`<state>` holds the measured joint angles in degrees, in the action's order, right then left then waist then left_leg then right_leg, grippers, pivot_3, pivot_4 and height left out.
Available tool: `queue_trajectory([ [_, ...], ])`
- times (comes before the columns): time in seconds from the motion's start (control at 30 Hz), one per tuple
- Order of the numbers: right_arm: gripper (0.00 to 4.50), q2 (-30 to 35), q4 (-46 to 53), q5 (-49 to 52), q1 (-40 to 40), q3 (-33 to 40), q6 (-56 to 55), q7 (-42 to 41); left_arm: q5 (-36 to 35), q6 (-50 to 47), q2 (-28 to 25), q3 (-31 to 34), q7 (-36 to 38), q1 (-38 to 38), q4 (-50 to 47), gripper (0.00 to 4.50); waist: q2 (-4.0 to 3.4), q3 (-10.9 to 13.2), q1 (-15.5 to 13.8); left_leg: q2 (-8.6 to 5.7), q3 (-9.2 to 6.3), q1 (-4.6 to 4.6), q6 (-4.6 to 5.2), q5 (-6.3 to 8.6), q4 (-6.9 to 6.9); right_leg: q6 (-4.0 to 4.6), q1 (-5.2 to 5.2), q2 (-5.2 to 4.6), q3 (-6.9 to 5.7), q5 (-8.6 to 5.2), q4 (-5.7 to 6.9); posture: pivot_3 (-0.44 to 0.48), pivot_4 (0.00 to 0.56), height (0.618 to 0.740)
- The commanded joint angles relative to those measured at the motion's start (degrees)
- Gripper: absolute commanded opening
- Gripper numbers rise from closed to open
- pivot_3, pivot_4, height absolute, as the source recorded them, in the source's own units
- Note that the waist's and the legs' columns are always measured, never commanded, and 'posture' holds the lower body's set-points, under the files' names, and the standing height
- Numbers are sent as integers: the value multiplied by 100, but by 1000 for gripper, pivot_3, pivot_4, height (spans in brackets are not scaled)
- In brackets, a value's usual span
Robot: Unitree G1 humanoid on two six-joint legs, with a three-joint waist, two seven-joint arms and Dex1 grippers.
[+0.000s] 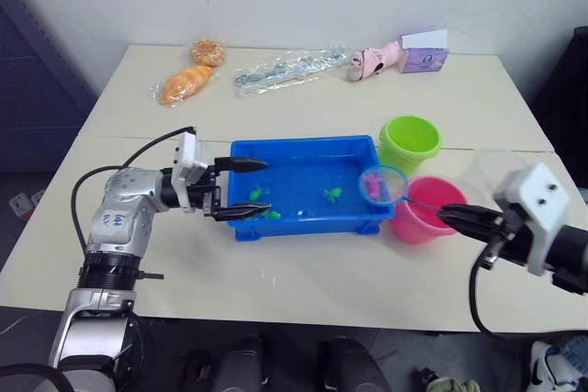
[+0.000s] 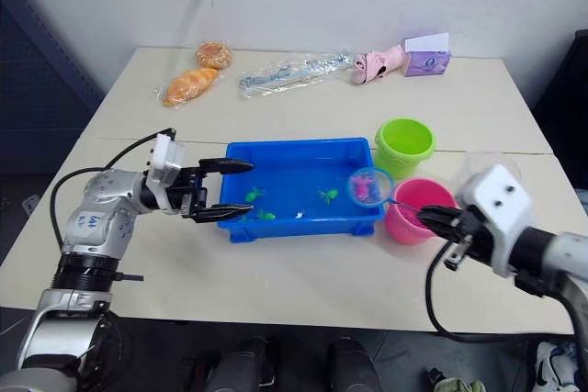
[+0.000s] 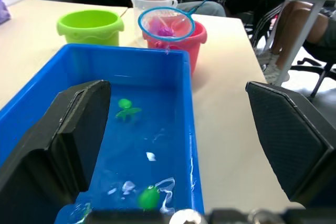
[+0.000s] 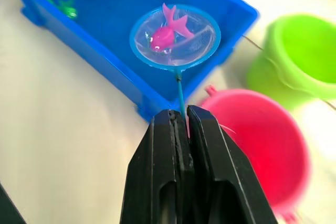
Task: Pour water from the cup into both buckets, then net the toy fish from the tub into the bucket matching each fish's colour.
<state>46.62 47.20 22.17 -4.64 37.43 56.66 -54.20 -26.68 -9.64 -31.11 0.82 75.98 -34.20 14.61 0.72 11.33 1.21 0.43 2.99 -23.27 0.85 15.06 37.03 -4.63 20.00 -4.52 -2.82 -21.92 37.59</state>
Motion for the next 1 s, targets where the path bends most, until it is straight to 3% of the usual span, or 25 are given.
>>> queue_trajectory([
  [0.03,0,-95,-35,-239,-433,633,-834,92,-8,38,60,-59,170,-307,99,4429,0,0,-19,0,0,0,0,0,0,0,0,0,-1,0,0,0,150,740],
  [0.3,0,-316,-833,-1279,-1443,586,-3067,499,163,358,370,-332,318,-596,97,4429,0,0,-99,-2,3,9,-4,-2,3,-2,-11,3,1,0,-6,0,150,740],
  [0.4,0,-443,-1307,-2074,-1852,371,-4691,799,117,280,450,-350,224,-580,-54,4429,0,0,-115,-1,2,10,-7,-4,2,-3,-12,5,0,0,-7,0,150,740],
  [0.67,0,-497,-2598,-3765,-2229,384,-7633,2264,111,265,528,-358,112,-453,-174,4429,0,0,-103,-1,3,18,-12,-7,1,-4,-19,6,2,-1,-11,0,150,740],
  [1.0,0,-426,-3282,-5394,-2415,324,-9388,3842,109,235,662,-371,-3,-439,-171,4429,0,0,-109,-1,2,21,-19,-11,1,-5,-24,8,3,-2,-14,0,150,740],
])
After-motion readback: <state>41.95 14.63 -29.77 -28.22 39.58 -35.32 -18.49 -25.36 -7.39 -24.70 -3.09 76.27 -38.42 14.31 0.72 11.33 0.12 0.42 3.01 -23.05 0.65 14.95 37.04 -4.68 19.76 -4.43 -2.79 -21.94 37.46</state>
